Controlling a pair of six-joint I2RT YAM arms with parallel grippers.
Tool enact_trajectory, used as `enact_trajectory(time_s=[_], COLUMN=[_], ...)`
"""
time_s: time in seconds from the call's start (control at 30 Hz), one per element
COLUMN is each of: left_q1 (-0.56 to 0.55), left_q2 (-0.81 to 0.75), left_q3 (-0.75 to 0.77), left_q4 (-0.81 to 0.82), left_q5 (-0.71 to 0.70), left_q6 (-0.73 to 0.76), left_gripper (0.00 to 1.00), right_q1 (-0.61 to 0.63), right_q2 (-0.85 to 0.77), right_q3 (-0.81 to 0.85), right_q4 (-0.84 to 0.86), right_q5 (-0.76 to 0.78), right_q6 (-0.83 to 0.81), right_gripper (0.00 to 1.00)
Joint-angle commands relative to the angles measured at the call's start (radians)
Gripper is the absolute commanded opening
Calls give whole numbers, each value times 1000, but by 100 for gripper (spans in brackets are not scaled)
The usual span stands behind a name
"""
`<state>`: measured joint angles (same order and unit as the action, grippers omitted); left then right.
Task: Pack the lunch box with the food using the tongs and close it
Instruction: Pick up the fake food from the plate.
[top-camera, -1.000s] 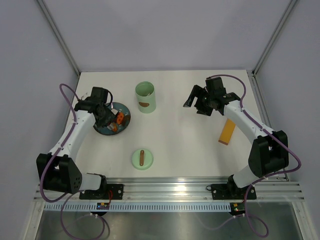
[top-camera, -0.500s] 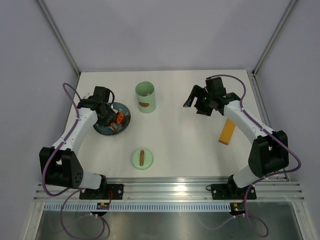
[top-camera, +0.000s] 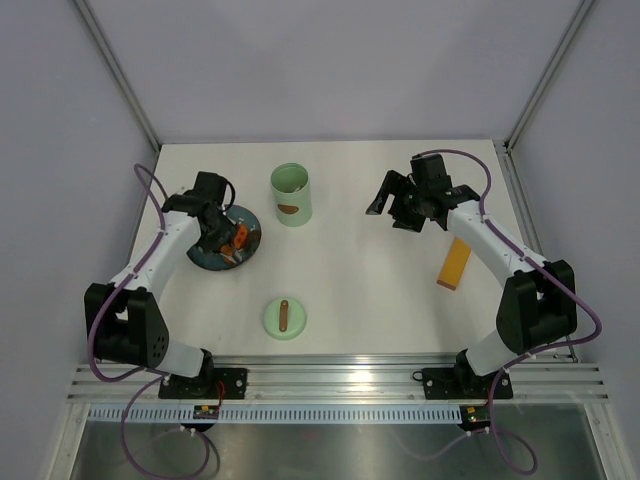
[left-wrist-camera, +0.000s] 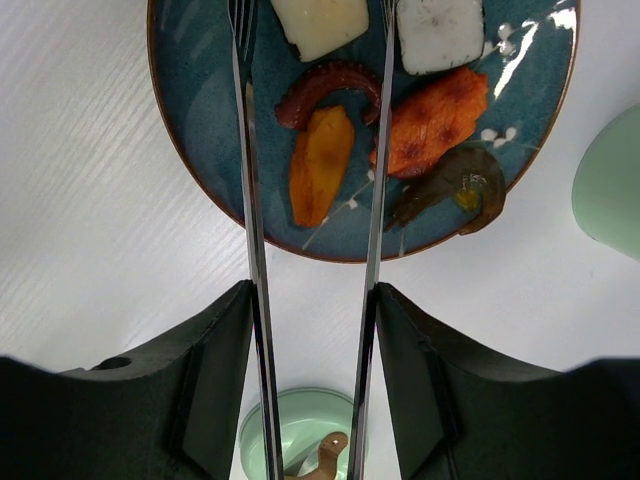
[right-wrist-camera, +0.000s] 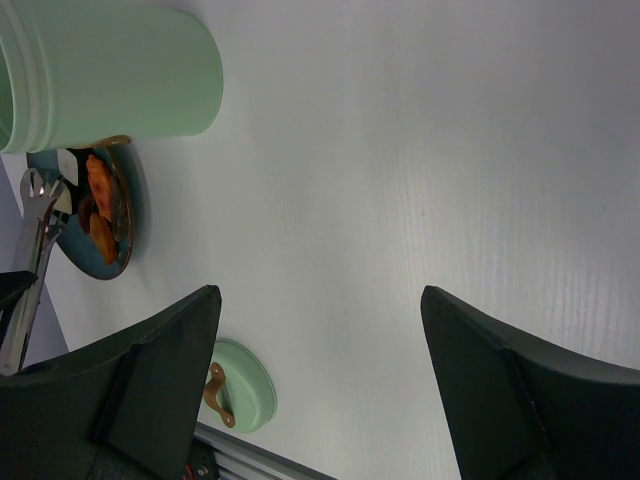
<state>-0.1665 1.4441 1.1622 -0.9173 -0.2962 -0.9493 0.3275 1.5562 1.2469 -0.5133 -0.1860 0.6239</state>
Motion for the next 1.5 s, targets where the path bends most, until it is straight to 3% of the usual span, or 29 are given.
enact_trajectory(time_s=[0.0, 0.37, 0.53, 0.63, 0.87, 1.2, 1.47], left_q1=[-18, -38, -39, -41, -41, -114, -209], left_q2=[2, 15, 7, -1, -44, -120, -76], left_q3=[60, 56, 68, 80, 106, 211, 395], left_q4=[9, 0, -8, -26, -52, -32, 49], left_q5=[-27, -23, -35, -47, -80, -93, 74], left_q6=[-26, -46, -49, -49, -31, 155, 305], left_gripper=[54, 51, 31, 26, 1, 0, 0], right_q1=[11, 10, 11, 11, 10, 10, 11], right_q2=[8, 15, 10, 8, 1, -7, -13], right_q3=[16, 13, 8, 8, 8, 2, 6], right_q4=[32, 32, 35, 33, 35, 38, 30], right_q5=[-17, -18, -18, -18, -21, -17, -12], right_q6=[-16, -21, -20, -20, -16, -12, -9], right_gripper=[89, 89, 89, 89, 89, 89, 89])
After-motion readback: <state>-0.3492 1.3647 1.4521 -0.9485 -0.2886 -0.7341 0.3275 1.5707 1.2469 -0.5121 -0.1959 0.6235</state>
